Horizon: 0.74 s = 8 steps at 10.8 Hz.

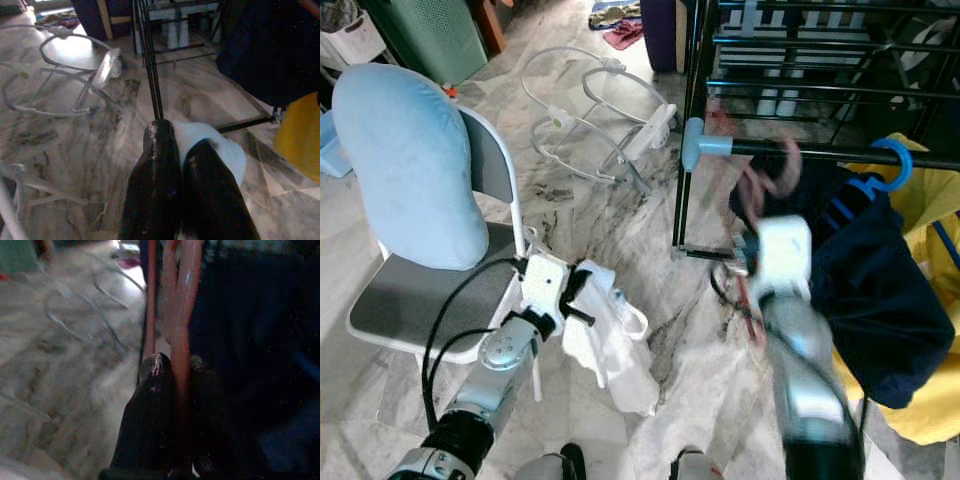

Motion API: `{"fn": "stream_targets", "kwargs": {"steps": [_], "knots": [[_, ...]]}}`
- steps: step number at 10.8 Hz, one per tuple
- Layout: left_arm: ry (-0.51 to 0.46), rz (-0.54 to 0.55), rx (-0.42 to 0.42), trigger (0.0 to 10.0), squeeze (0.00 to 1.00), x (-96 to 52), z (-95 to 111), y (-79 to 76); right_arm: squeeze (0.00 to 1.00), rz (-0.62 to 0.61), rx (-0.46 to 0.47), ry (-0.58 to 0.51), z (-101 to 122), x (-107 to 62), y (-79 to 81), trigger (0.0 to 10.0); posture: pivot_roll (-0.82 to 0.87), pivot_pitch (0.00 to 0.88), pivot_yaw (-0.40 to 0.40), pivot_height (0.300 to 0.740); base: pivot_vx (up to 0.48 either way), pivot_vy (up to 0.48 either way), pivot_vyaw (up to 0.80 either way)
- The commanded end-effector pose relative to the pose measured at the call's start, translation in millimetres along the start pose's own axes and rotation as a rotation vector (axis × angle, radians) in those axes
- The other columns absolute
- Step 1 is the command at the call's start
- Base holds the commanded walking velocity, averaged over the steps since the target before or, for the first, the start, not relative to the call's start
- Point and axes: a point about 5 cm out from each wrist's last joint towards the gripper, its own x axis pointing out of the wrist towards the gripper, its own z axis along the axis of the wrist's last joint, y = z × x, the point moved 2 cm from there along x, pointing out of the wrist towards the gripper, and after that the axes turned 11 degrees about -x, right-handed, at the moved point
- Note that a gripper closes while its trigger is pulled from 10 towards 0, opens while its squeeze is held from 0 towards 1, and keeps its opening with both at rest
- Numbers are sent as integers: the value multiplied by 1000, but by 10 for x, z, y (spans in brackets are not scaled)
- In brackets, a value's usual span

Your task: Hang hanger

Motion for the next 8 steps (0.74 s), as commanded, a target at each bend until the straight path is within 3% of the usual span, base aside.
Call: {"fn": "stream_targets", "kwargs": {"steps": [1,5,8], "knots": [[-16,-2,8,10000,0,49,50,-20,0,-33,33,12,-21,-83,43,10000,-249,172,115,740,0,0,0],[-4,25,16,10000,0,90,33,-43,0,58,37,112,-319,-322,386,10000,-251,165,104,740,0,0,0],[2,57,22,10000,0,51,-4,7,0,113,78,192,-470,-344,545,10000,-228,167,85,740,-254,0,0]]}}
